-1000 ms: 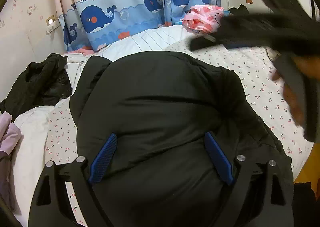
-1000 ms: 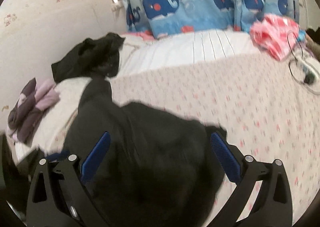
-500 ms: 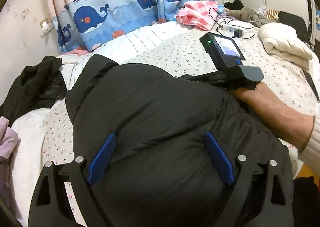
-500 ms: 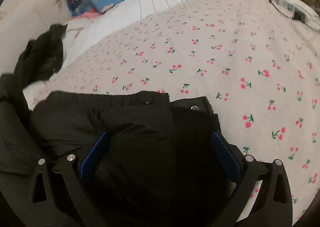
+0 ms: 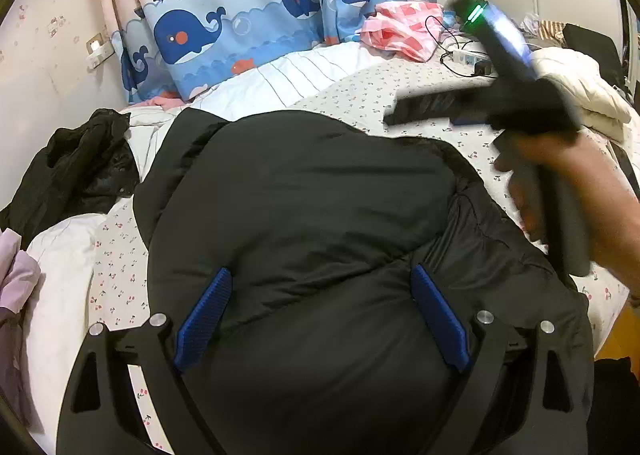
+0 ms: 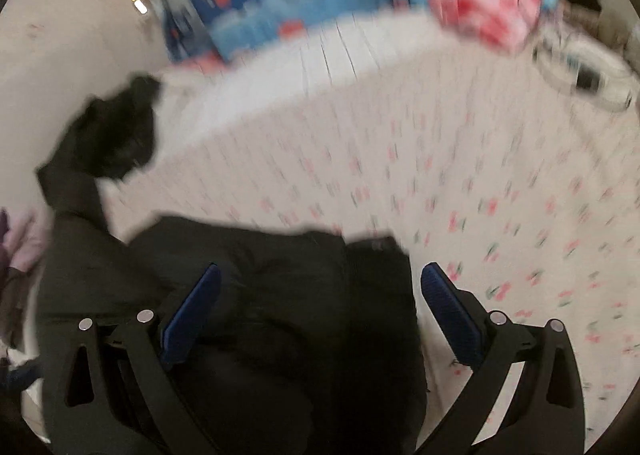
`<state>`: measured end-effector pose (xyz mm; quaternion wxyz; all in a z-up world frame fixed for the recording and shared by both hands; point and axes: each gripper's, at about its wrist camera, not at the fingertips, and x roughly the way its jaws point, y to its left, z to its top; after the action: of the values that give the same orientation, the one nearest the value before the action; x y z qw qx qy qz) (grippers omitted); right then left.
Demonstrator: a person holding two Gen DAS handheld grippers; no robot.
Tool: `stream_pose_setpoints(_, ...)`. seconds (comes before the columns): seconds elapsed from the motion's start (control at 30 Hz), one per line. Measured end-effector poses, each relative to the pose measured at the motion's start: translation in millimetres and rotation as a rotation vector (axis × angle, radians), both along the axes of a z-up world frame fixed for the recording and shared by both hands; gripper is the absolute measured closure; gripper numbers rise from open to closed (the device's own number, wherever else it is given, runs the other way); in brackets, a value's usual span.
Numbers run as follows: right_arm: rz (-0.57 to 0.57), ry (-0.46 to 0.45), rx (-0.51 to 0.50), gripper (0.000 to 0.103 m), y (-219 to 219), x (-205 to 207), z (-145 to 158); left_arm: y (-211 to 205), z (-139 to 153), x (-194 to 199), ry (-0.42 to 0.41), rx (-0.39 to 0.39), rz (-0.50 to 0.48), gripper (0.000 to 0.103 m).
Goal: Fold large clothes
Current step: 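Smooth the folded jacket bundle with both tools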
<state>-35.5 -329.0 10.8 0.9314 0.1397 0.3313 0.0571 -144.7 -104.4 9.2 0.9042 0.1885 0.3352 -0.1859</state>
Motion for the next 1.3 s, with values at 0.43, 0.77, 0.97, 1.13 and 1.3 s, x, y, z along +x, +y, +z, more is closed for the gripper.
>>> stream_pose_setpoints(0.43,0.098,0.186,-0.079,0.006,37,25,-68,-4,-3,-2,0.005,0.005,-0.012,0.016)
stream_pose_setpoints(0.77,0.181,0.079,-0.136,0.006,43,-57,-12,0,-1,-2,-0.003,0.008,-0.005,0.016)
stream_pose_setpoints(0.97,0.21,0.206,-0.119,0.006,43,-54,-59,-7,-3,-6,-0.01,0.04,-0.019,0.016)
stream_pose_setpoints(1.13,0.175,0.17,-0.131,0.006,37,-69,-31,12,10,-5,-0.031,-0.017,0.021,0.015)
stream_pose_setpoints(1.3,0.17,0.214,-0.151,0.006,34,-74,-36,74,21,25,0.045,-0.171,0.212,0.015)
